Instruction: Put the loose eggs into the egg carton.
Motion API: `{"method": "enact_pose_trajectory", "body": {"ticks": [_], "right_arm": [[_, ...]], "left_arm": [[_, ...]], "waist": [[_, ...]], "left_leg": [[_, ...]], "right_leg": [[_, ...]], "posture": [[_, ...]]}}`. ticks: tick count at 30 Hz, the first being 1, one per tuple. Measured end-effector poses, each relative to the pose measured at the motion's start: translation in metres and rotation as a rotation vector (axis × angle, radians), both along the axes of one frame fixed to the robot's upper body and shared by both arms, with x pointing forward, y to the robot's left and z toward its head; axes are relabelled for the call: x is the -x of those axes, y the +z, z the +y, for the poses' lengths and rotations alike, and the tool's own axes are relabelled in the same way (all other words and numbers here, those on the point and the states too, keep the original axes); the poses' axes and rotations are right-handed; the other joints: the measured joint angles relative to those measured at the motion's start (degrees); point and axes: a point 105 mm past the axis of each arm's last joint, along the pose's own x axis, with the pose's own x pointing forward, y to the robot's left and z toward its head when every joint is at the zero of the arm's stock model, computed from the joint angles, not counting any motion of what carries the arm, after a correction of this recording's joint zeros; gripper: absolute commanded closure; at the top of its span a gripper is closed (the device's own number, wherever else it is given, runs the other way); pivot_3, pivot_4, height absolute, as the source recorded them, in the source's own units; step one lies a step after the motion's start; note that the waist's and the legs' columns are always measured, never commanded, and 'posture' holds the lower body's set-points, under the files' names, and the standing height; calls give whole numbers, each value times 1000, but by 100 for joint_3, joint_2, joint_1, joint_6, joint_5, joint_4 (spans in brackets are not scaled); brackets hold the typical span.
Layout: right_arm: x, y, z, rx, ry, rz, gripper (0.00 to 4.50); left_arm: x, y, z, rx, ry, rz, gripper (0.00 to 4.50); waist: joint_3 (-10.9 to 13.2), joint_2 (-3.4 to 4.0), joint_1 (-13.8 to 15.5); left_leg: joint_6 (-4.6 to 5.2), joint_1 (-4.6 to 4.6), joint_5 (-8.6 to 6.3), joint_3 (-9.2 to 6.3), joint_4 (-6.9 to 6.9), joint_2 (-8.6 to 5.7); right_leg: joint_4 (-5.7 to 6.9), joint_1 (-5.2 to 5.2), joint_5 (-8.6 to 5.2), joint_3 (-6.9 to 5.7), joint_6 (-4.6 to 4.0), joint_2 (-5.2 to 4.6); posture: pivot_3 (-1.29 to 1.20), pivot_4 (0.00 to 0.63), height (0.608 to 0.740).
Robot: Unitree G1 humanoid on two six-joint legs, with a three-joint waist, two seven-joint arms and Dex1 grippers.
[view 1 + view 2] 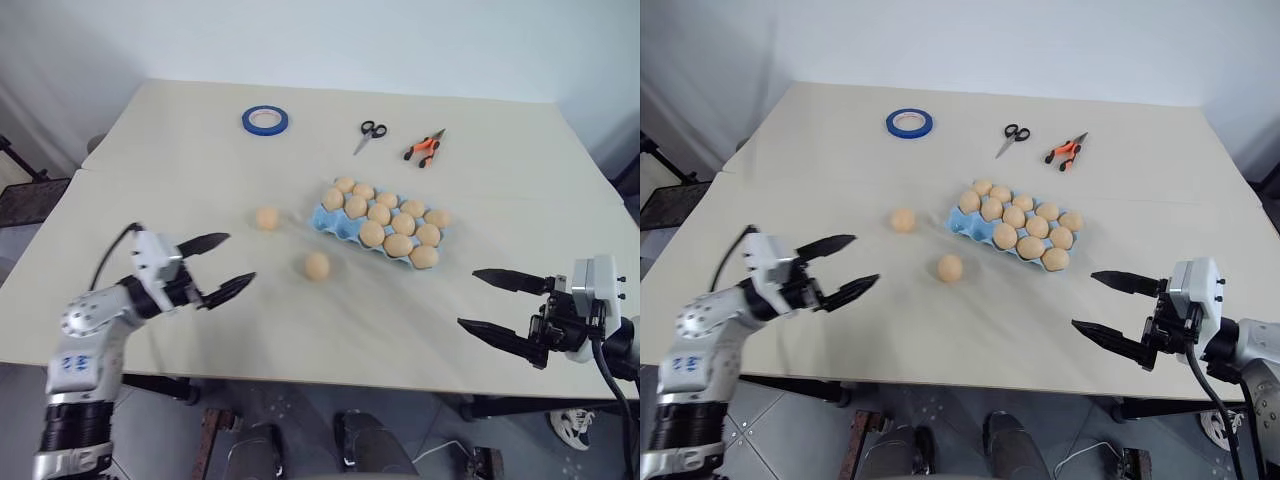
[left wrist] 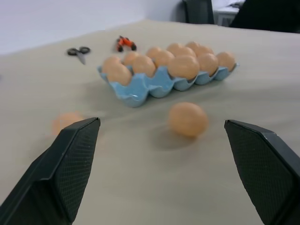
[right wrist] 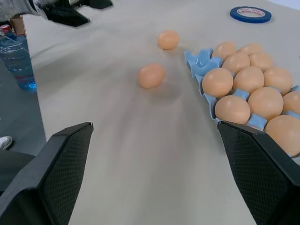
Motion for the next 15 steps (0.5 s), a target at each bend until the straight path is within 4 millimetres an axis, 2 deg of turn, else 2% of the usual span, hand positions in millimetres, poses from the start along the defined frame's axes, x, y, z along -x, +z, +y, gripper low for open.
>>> {"method": "enact_pose_trajectory", "body": {"ticks": [3,5,8,15], "right_arm": [[-4,2,5,-3,3,-21,42],[-7,1,9,-17,1,-28,42],[-10,-5,15,-34,-10,-15,42],[-9,-5,20,-29,-32,-27,42]], "left_arm": [[-13,0,-28,-3,-15,0,0],[-25,-6,-39,-37,0,28,0],[-36,-24,-54,-72,2,89,0],[-47,-56,-79,-225,-47,157,0]], "waist": [[0,0,32],[-1,1,39],[-1,4,40],[0,5,68]], "left_leg": [[5,-3,-2,2,-1,-1],[24,-5,9,2,-3,-1],[25,-12,7,2,-7,2],[34,-19,0,3,-4,2]], "right_leg": [[-9,0,2,1,4,1],[-10,-3,2,3,4,4],[-14,-10,1,2,5,7],[-23,-11,-1,2,8,6]], "posture": [[0,150,740],[0,150,740],[0,150,740],[0,150,740]]}}
